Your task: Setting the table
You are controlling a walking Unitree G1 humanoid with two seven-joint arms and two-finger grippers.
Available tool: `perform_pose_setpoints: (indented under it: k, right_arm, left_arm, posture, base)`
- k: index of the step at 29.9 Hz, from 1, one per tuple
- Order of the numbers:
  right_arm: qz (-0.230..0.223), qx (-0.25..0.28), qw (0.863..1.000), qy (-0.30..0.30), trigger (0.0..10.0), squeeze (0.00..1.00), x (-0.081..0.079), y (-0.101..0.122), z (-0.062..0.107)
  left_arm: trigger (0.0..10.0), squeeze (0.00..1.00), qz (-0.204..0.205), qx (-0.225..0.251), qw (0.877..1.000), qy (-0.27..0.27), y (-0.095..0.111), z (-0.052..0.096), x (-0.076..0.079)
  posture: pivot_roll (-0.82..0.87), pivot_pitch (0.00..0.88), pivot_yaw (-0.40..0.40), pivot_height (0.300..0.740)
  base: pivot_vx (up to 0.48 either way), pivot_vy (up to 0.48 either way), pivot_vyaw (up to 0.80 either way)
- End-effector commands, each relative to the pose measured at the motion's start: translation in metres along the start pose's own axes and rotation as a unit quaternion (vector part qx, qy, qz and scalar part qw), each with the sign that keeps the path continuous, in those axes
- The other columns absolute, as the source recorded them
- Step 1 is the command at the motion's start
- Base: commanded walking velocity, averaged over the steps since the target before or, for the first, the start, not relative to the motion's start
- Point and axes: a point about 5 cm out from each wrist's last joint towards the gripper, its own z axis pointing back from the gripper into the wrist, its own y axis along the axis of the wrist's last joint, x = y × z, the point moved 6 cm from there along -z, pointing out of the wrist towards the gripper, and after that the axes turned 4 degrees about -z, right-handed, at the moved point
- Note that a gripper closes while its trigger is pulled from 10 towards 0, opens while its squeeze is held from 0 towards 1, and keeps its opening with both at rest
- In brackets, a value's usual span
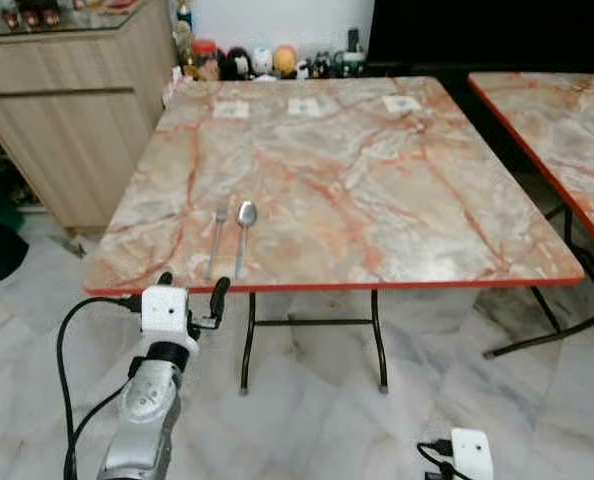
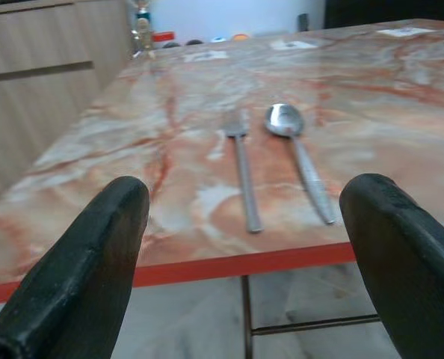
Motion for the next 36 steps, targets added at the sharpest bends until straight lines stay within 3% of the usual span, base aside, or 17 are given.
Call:
perform_pose_setpoints:
  k: [1,26,36]
  right_arm:
    - [-0.001,0.008,1.0,-0.001,10.0,0.0,0.0,0.005,-0.001]
    - [-0.001,0.024,1.0,0.0,10.0,0.0,-0.004,0.012,-0.001]
    - [-0.002,0.023,1.0,0.0,10.0,0.0,-0.006,0.012,-0.001]
  left_arm:
    - [10.0,0.0,-0.003,-0.003,1.0,-0.007,0.001,0.0,0.002]
    - [10.0,0.0,-0.005,-0.001,1.0,-0.027,0.006,-0.005,0.008]
    - [10.0,0.0,0.001,-0.005,0.998,-0.067,0.008,-0.007,0.023]
  posture:
    - [0.0,0.033,0.02,0.732]
    - [-0.01,0.034,0.025,0.732]
    - [-0.01,0.036,0.027,0.732]
  base:
    - [0.0,0.0,0.0]
    - [0.298,0.0,0.0]
    - [0.123,0.0,0.0]
